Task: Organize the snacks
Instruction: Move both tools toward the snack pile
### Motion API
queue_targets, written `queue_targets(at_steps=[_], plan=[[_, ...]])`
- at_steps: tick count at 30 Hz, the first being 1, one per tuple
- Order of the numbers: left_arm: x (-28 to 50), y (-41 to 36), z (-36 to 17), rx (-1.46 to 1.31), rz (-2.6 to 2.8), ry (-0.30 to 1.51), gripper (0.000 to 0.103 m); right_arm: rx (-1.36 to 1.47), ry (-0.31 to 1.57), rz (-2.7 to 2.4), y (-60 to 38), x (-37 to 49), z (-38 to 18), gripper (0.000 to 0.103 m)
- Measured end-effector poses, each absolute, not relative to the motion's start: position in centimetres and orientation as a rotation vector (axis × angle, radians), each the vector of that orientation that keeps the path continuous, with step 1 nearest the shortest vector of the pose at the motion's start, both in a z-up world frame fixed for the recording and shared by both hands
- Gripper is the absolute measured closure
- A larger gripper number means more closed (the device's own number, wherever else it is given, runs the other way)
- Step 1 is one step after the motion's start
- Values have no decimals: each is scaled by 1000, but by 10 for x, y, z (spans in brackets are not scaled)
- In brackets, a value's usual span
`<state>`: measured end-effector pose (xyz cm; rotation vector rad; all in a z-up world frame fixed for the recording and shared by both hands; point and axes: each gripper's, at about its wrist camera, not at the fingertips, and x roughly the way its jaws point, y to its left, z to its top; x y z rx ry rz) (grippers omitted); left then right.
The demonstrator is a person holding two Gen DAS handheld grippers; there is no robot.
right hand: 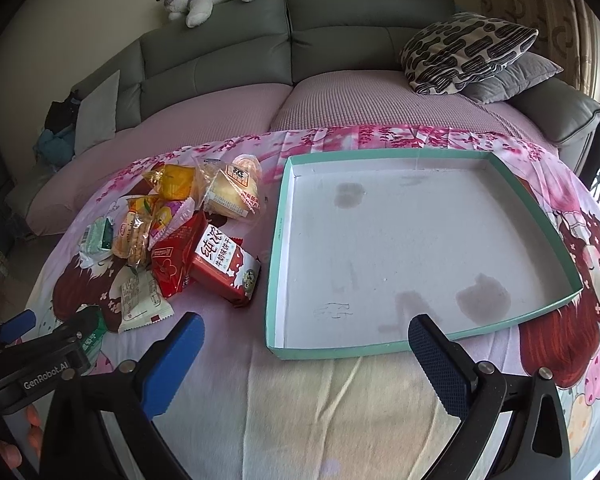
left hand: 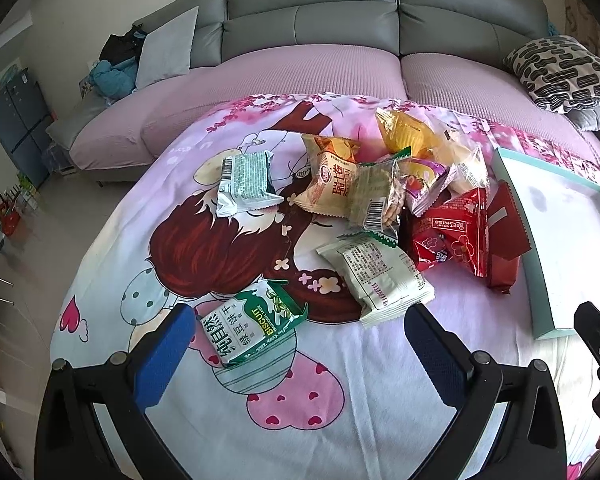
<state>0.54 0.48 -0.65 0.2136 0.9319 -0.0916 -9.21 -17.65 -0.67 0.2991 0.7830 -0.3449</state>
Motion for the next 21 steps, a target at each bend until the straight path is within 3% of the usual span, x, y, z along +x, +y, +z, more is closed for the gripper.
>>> queue_targets(at_steps=[21], plan=[[5, 6, -11, 222, -99, 943, 0, 293, 788, -337, -174, -91, -9, 0]])
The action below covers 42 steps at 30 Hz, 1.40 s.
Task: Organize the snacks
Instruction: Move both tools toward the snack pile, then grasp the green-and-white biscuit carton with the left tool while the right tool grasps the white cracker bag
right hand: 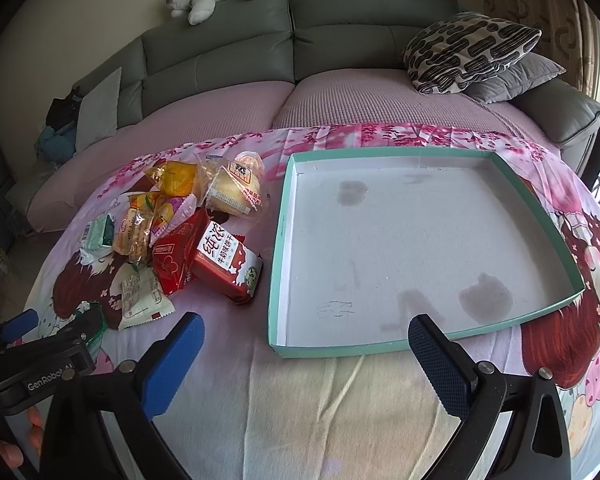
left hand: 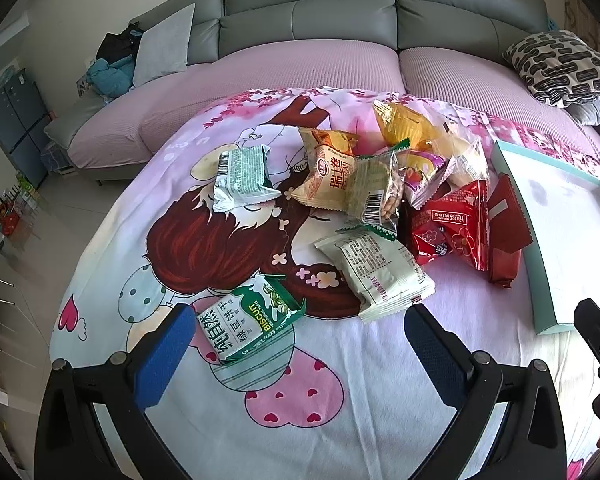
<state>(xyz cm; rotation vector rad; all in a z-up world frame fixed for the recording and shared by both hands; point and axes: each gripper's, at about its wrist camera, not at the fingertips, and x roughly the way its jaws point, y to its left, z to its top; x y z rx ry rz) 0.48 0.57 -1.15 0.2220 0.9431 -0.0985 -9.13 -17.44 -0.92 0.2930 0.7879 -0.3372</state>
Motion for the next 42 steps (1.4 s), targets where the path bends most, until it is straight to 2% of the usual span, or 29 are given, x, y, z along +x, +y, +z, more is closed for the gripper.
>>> queue_targets(at_steps=[26, 42], plan=[[4, 5, -13, 215, -96, 942, 0, 276, 798, -327, -169, -89, -10, 0], [29, 72, -24, -9, 46, 1003, 0, 207, 802, -100, -119, -47, -4, 0]])
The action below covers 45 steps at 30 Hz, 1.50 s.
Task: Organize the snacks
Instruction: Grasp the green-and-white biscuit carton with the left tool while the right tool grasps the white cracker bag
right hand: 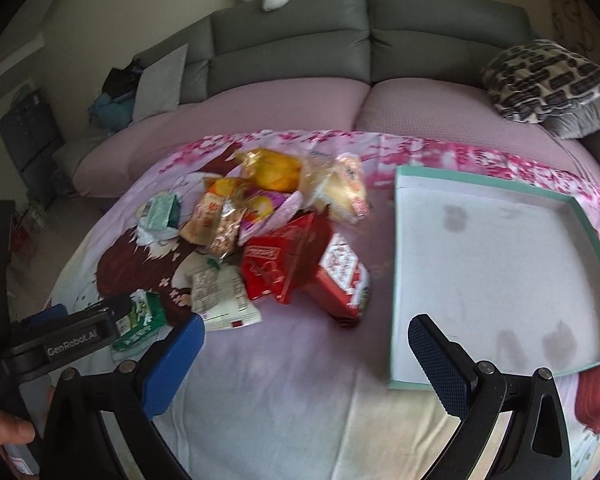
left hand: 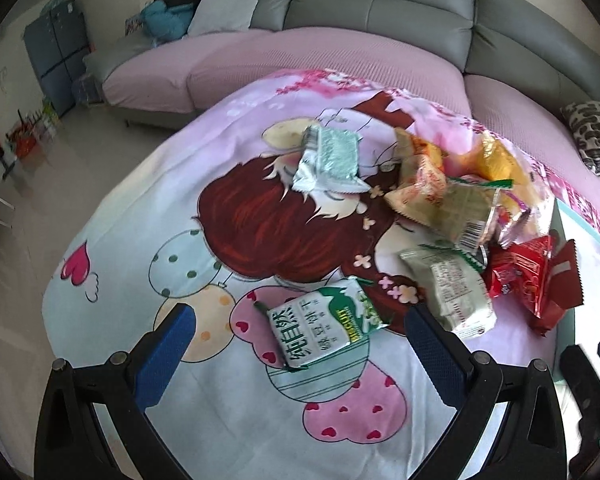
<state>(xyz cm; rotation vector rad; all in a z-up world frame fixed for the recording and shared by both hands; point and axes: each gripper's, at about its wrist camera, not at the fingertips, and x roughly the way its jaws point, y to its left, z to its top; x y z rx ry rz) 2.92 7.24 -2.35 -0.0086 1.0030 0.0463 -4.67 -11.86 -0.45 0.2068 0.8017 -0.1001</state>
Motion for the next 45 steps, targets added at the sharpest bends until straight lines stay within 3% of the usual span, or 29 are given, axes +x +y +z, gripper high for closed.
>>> queue_targets(at_steps=[7, 14, 36, 45], plan=[[37, 75, -41, -16, 24, 1070, 0, 218, 910, -9, -101, -24, -28, 0], [45, 79, -53, -39, 16, 1115, 1, 221, 958, 53, -85, -5, -44, 8], [57, 115, -55, -190, 71, 1122, 2, 162, 995, 152, -57, 37, -58, 16], [60, 96, -63, -155, 4, 1164, 3, 121, 996, 142, -48, 46, -63, 19]])
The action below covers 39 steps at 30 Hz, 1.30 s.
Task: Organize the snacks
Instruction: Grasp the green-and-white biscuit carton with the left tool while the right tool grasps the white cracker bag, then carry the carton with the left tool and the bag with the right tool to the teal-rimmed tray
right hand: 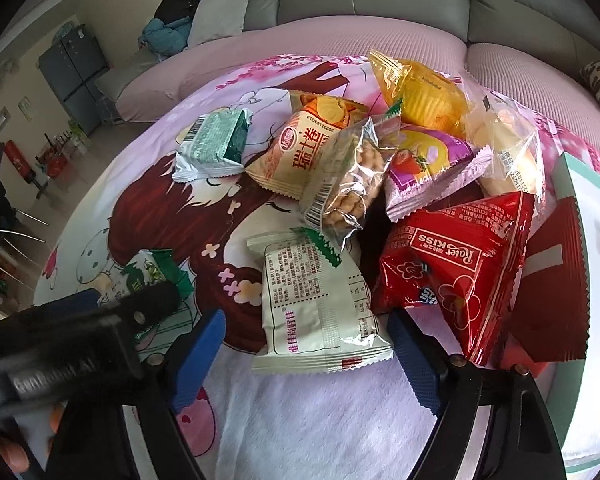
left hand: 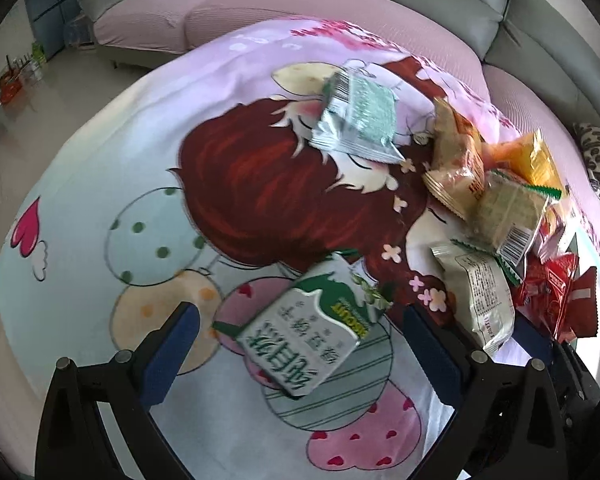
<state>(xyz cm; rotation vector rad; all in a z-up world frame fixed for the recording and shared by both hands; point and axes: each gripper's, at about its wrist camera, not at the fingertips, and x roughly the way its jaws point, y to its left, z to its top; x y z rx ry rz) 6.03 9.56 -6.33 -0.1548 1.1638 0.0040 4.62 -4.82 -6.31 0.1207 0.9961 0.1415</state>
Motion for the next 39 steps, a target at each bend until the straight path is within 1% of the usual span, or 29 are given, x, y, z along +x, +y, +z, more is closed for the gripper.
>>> queue_targets(at_steps=[3, 5, 6, 7, 10, 11, 12, 13, 15, 22, 28, 39], plan=[[63, 94, -67, -144, 14, 1171, 3, 94, 993, 131, -47, 44, -65, 20], [63, 94, -67, -135, 23, 1168, 8, 84, 990, 127, -46, 45, -66, 20], [63, 94, -66, -132, 23, 1163, 13, 80, 987, 123, -45, 46, -67, 23], [63, 94, -66, -132, 21, 1161, 20, 78, 985, 118, -46, 45, -67, 25], [61, 96, -64, -126, 19, 1155, 31, 70, 982, 89, -47, 46, -67, 37], [61, 96, -63, -131, 12, 1153, 34, 77, 983, 91, -49, 45, -67, 37], [61, 97, -62, -137, 2, 1150, 42, 85, 981, 92, -52, 44, -66, 37], [62, 97, -62, -145, -9, 1147, 48, 88, 978, 91, -53, 44, -66, 37], [64, 97, -62, -160, -25, 1147, 52, 87, 977, 91, -55, 43, -66, 37], [64, 96, -58, -198, -61, 1132, 61, 104, 981, 94, -57, 35, -61, 38], [64, 94, -53, -202, -70, 1117, 61, 127, 975, 98, -59, 32, -53, 38], [61, 85, -22, -180, -103, 1034, 61, 171, 904, 96, -71, 17, -18, 38]])
